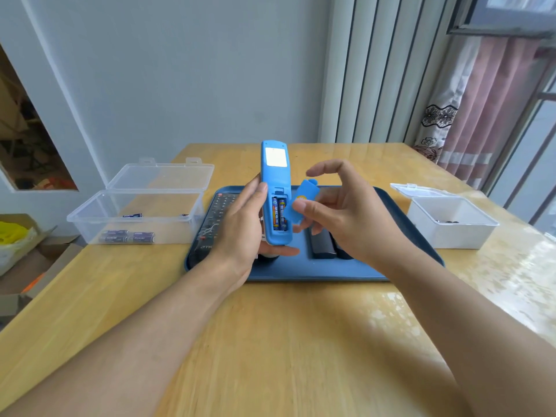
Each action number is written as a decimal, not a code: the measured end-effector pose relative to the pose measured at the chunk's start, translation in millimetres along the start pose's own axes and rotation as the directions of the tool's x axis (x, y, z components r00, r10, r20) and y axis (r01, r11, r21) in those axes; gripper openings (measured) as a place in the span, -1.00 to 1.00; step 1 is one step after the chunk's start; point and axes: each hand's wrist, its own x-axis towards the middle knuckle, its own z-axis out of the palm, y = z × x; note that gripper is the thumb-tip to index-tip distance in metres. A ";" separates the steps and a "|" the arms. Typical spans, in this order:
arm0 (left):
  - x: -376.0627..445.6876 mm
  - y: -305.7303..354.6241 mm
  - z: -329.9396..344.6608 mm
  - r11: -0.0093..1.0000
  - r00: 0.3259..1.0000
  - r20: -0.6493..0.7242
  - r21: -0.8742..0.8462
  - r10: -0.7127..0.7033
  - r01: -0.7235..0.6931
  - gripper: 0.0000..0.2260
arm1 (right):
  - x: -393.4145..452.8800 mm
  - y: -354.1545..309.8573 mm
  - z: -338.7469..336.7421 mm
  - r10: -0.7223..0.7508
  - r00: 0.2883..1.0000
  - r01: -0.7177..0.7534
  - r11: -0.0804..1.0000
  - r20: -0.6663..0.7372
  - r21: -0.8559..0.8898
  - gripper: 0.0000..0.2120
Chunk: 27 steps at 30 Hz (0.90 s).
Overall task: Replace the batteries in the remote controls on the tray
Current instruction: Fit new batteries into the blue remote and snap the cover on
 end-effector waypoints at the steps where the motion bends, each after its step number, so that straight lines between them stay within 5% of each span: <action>1: -1.2 0.3 0.4 1.000 1.000 0.013 -0.001 -0.003 0.003 -0.70 | -0.6 0.3 0.2 -0.023 1.000 0.023 0.999 -0.010 -0.037 -0.71; 14: -5.4 0.5 3.6 1.000 0.995 0.096 0.002 -0.001 0.001 -0.71 | 1.6 5.4 -1.2 -0.096 0.995 0.098 0.985 0.020 -0.144 -0.72; 27: -2.6 -1.7 0.8 0.998 0.984 0.170 0.040 0.042 -0.050 -0.64 | 4.3 10.6 -5.9 0.067 0.991 -0.081 0.990 -0.118 -0.116 -0.51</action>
